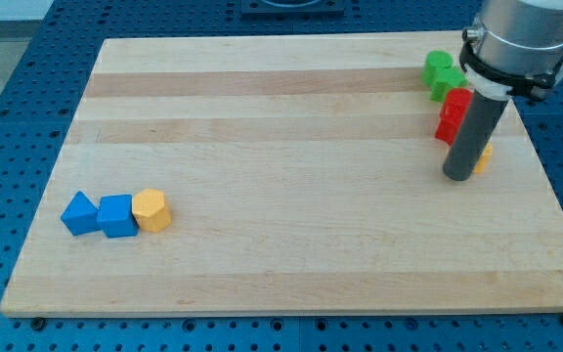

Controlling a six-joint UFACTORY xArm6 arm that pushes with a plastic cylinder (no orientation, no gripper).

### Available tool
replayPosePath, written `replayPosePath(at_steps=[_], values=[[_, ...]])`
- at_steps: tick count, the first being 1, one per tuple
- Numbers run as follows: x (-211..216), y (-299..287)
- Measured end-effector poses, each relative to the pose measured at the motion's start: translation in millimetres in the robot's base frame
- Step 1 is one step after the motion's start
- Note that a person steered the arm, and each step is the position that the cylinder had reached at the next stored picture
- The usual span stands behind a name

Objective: Push yellow hexagon towards right of the board

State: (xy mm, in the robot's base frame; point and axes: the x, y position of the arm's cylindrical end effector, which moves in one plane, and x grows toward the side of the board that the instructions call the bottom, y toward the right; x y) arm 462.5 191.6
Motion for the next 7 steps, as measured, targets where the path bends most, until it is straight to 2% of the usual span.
replayPosePath(at_steps=[3, 4, 5, 7], values=[[-10, 0], [13, -31], [19, -97], [-2, -239]])
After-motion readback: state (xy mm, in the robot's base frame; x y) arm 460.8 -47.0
